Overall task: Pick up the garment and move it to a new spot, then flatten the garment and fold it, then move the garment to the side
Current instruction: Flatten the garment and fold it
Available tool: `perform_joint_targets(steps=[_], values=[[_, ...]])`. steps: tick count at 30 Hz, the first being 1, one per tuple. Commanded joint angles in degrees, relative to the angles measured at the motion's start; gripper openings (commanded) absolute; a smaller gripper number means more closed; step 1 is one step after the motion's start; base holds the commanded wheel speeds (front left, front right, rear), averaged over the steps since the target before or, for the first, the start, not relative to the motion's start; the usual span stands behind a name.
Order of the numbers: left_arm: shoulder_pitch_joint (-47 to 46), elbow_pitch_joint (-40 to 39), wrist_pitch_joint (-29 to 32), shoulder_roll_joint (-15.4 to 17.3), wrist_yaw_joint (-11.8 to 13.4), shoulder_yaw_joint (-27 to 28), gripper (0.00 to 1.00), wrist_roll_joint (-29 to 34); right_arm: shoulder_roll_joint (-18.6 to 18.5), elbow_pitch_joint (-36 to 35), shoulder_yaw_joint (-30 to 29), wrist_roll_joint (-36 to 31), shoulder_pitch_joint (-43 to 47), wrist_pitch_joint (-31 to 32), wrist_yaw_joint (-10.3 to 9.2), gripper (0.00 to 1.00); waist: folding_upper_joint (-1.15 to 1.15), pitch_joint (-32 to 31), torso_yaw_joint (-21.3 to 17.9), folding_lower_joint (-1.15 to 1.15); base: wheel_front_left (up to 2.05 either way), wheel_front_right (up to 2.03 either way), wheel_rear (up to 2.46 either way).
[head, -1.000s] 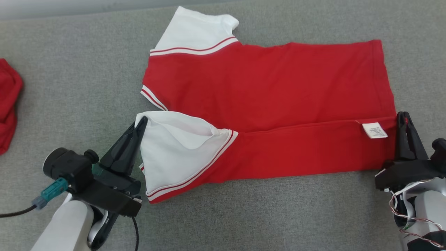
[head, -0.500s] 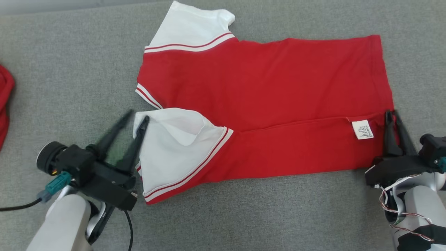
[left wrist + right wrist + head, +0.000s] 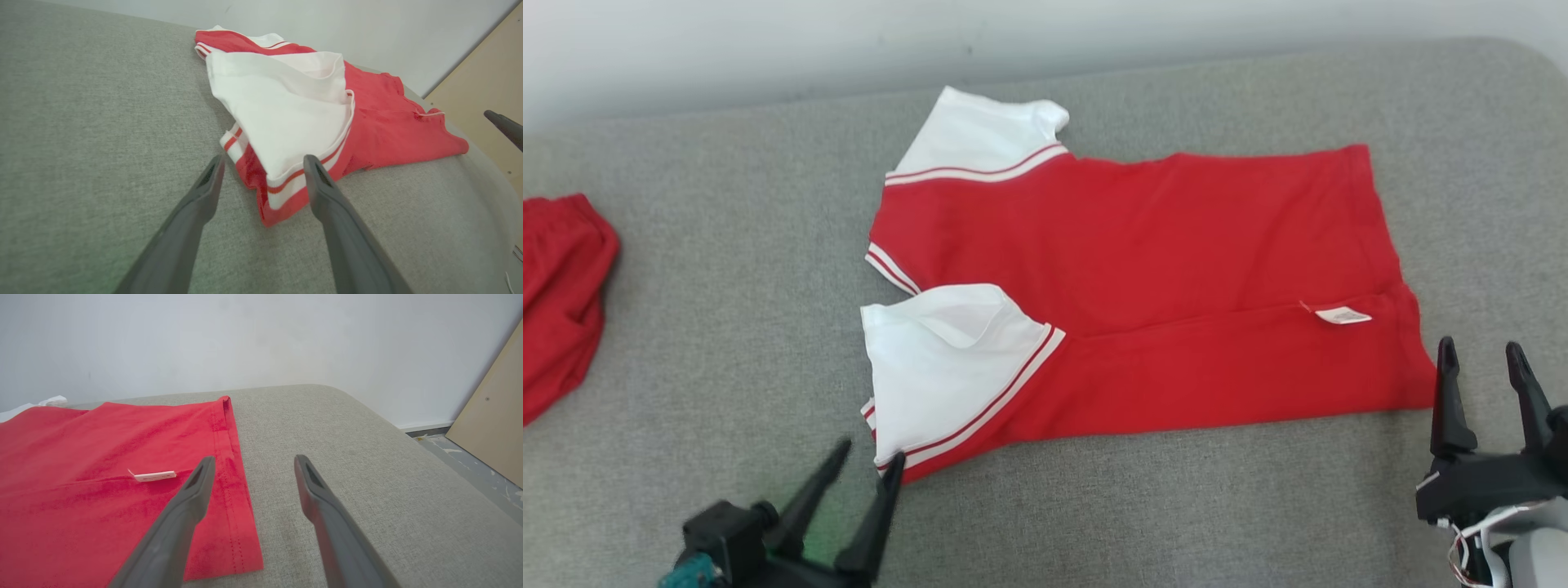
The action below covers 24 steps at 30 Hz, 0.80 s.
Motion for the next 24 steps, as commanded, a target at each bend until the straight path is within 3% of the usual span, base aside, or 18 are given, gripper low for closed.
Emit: perform_joint_targets(steps=[1,5,13,14,16,17,18,24], values=[[1.54,-0.54,1.18,0.1,0.48,-0.27,1.0,-0.97,-0.12,-0.43,-0.01,0.78,1.15,0.0,-0.06,1.0,0.0,-2.12,0.05,0.01,0.0,0.0,0.0],[3.57,-0.94,5.33,-0.14,2.14,-0.61,1.0,-2.15,-0.28,-0.29,0.96,1.54,2.3,0.0,-0.06,1.0,0.0,-2.48,-0.17,0.01,0.0,0.0,0.0],[1.82,-0.39,8.06,-0.27,2.26,-1.29,1.0,-3.3,-0.58,2.14,4.12,3.68,1.54,0.0,-0.06,1.0,0.0,-2.28,-0.5,0.01,0.0,0.0,0.0],[1.38,-0.17,8.31,-0.25,2.12,-1.54,0.93,-3.33,-0.7,2.72,4.59,4.17,1.34,0.0,-0.06,1.0,0.0,-2.2,-0.56,0.01,0.0,0.0,0.0],[0.65,0.32,8.3,-0.08,2.11,-1.55,0.46,-3.12,-1.12,4.07,5.41,5.18,0.85,0.0,-0.06,1.0,0.0,-2.0,-0.69,0.01,0.0,0.0,0.0],[0.42,0.52,8.14,-0.1,2.03,-1.63,0.11,-3.15,-1.25,5.13,5.95,5.9,0.59,0.0,-0.06,1.0,0.0,-1.94,-0.76,0.01,0.0,0.0,0.0],[0.19,0.7,8.04,0.0,1.95,-1.72,0.0,-3.0,-1.37,6.2,6.45,6.78,0.25,0.0,-0.06,1.0,0.0,-1.9,-0.83,0.01,0.0,0.0,0.0],[-0.22,1.06,7.55,0.43,1.74,-2.13,0.0,-3.49,-2.03,12.85,9.03,12.16,-3.52,0.0,-0.06,1.0,0.0,-1.6,-1.11,0.01,0.0,0.0,0.0]])
